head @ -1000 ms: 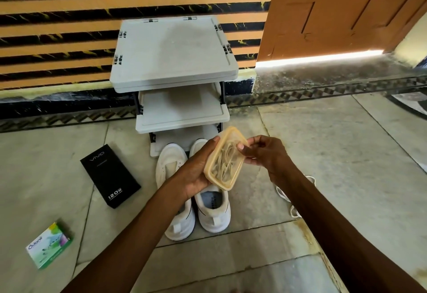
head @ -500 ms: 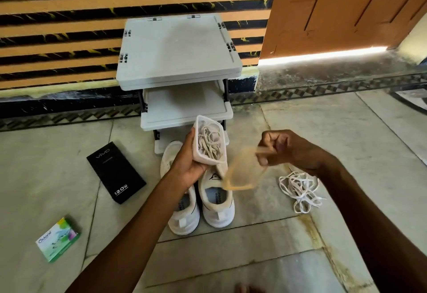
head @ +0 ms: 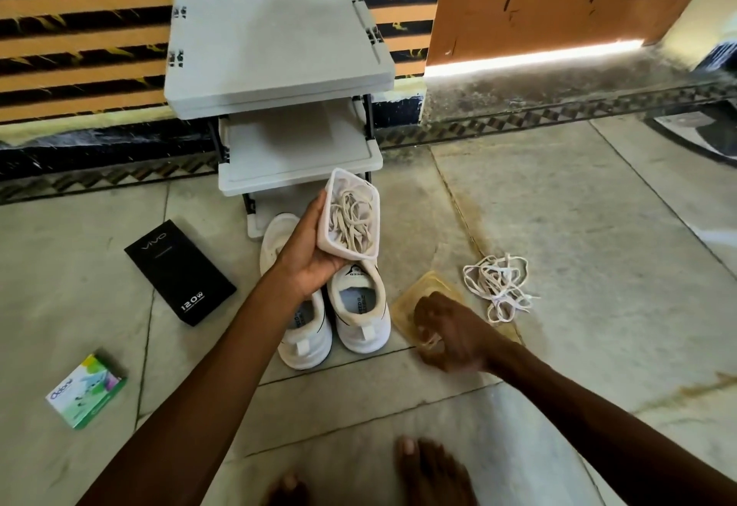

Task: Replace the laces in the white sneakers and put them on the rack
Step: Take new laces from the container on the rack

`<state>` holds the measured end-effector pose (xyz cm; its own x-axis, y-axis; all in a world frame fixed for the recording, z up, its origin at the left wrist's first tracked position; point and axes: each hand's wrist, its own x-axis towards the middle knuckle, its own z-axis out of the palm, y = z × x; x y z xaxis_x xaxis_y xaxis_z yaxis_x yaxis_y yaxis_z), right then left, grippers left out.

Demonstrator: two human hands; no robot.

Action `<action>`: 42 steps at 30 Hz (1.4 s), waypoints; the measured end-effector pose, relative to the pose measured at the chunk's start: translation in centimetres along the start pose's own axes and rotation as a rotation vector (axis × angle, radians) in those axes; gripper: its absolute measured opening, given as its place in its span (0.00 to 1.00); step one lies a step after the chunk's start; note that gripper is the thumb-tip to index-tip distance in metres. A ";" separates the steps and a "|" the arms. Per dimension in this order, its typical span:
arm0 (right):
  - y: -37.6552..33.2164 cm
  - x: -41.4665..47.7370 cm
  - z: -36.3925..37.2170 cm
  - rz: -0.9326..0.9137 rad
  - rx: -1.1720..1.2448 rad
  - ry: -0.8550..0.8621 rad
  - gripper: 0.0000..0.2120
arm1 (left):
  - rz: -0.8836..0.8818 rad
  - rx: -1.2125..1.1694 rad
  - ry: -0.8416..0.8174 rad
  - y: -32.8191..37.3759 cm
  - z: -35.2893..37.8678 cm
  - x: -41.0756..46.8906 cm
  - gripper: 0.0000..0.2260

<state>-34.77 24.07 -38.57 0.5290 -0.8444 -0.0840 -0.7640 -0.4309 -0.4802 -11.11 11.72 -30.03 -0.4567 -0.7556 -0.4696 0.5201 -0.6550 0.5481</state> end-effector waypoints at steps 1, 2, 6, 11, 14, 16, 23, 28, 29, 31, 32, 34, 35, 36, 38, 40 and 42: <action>-0.2 0.0 0.4 -0.009 -0.009 -0.029 0.10 | -0.001 -0.008 -0.006 0.0 -0.1 0.0 0.20; -0.3 0.0 0.5 -0.009 -0.015 -0.038 0.09 | -0.005 -0.020 -0.009 0.0 -0.1 0.0 0.20; -1.9 1.6 -2.4 0.209 0.219 0.330 0.09 | -0.022 -0.042 -0.008 0.0 -0.4 -0.2 0.22; -5.8 6.2 -9.8 0.374 0.600 0.919 0.06 | -0.058 -0.045 -0.038 -0.6 -0.4 -0.5 0.22; -7.6 7.9 -12.5 0.242 0.521 0.671 0.07 | -0.066 -0.012 -0.071 -0.9 0.0 -0.7 0.22; -8.2 8.8 -12.8 0.203 0.328 0.468 0.14 | -0.063 -0.008 -0.075 -0.8 0.3 -0.8 0.21; -9.5 9.5 -11.0 0.163 0.019 0.200 0.36 | -0.112 0.093 -0.033 -1.1 0.2 -1.4 0.19; -9.6 10.1 -10.4 0.147 -0.136 0.193 0.29 | -0.109 0.079 0.035 -1.9 0.4 -1.8 0.18; -9.5 10.3 -10.3 0.143 -0.159 0.184 0.26 | -0.103 0.065 0.048 -2.0 0.5 -1.9 0.17; -9.2 10.4 -10.1 0.125 -0.185 0.179 0.19 | -0.100 0.037 0.050 -2.2 0.6 -2.0 0.17; -9.0 10.3 -10.0 0.108 -0.174 0.191 0.15 | -0.097 0.033 0.045 -2.3 0.7 -2.1 0.18; -8.4 10.0 -10.1 0.098 -0.060 0.241 0.07 | -0.079 0.039 0.033 -2.6 0.9 -2.3 0.18; -8.2 9.8 -10.4 0.105 0.046 0.283 0.05 | -0.061 0.051 0.031 -2.8 1.1 -2.3 0.19; -7.7 9.6 -10.7 0.126 0.154 0.339 0.04 | -0.037 0.073 0.031 -2.8 1.3 -2.2 0.20; -6.9 9.3 -11.9 0.173 0.329 0.483 0.05 | 0.006 0.126 0.039 -2.7 1.4 -2.0 0.23; -5.6 9.1 -13.1 0.241 0.442 0.638 0.05 | 0.016 0.138 0.069 -2.2 1.2 -1.9 0.24; -3.9 8.8 -14.0 0.356 0.497 0.743 0.05 | 0.013 0.124 0.103 -1.6 0.5 -1.9 0.25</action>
<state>-32.29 13.82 -25.17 -0.2031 -0.9593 0.1963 -0.5000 -0.0707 -0.8631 -11.41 14.20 -29.65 -0.3705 -0.7651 -0.5266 0.4295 -0.6438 0.6332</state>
